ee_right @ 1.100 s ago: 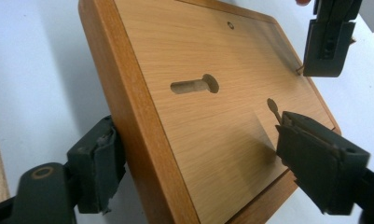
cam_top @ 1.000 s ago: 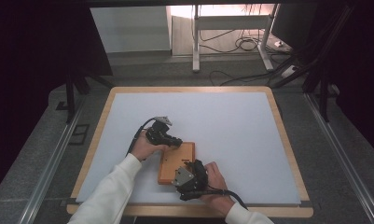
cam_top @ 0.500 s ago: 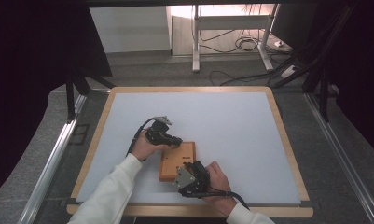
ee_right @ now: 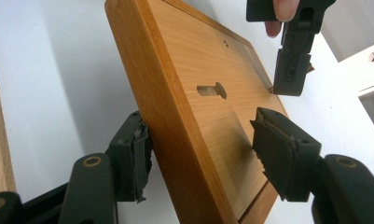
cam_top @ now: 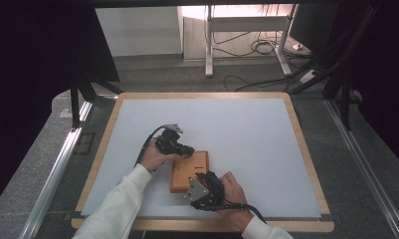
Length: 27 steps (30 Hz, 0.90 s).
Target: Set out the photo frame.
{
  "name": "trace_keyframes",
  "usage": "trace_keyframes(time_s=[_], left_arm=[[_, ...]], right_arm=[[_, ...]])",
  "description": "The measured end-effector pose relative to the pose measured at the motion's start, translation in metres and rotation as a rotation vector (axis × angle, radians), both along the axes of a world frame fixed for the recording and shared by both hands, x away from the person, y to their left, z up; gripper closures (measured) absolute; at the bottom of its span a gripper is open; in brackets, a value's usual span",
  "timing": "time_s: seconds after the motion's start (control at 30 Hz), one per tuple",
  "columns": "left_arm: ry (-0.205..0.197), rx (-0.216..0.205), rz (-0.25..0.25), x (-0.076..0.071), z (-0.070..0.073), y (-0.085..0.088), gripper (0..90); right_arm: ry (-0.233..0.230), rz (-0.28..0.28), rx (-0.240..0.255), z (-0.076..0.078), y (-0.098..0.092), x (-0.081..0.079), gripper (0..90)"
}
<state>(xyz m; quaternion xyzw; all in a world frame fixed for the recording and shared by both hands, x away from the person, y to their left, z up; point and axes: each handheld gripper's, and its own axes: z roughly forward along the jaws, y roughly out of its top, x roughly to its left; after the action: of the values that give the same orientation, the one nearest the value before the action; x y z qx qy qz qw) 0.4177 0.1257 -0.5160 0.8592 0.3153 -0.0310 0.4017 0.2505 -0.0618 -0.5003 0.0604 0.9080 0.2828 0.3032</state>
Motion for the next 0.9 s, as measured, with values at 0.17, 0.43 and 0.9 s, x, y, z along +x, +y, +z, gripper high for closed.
trace_keyframes(time_s=[0.17,0.43,0.9], left_arm=[[0.024,-0.009,0.004,0.001,0.000,0.001,85.3],[0.024,0.004,-0.004,0.000,0.000,0.000,85.4],[0.035,-0.032,0.025,0.004,-0.002,0.004,84.5]], right_arm=[[-0.016,-0.003,0.001,0.000,0.000,0.000,39.6],[-0.066,-0.002,-0.068,-0.015,0.005,-0.002,36.3],[-0.166,-0.003,-0.041,0.004,-0.003,-0.002,51.3]])
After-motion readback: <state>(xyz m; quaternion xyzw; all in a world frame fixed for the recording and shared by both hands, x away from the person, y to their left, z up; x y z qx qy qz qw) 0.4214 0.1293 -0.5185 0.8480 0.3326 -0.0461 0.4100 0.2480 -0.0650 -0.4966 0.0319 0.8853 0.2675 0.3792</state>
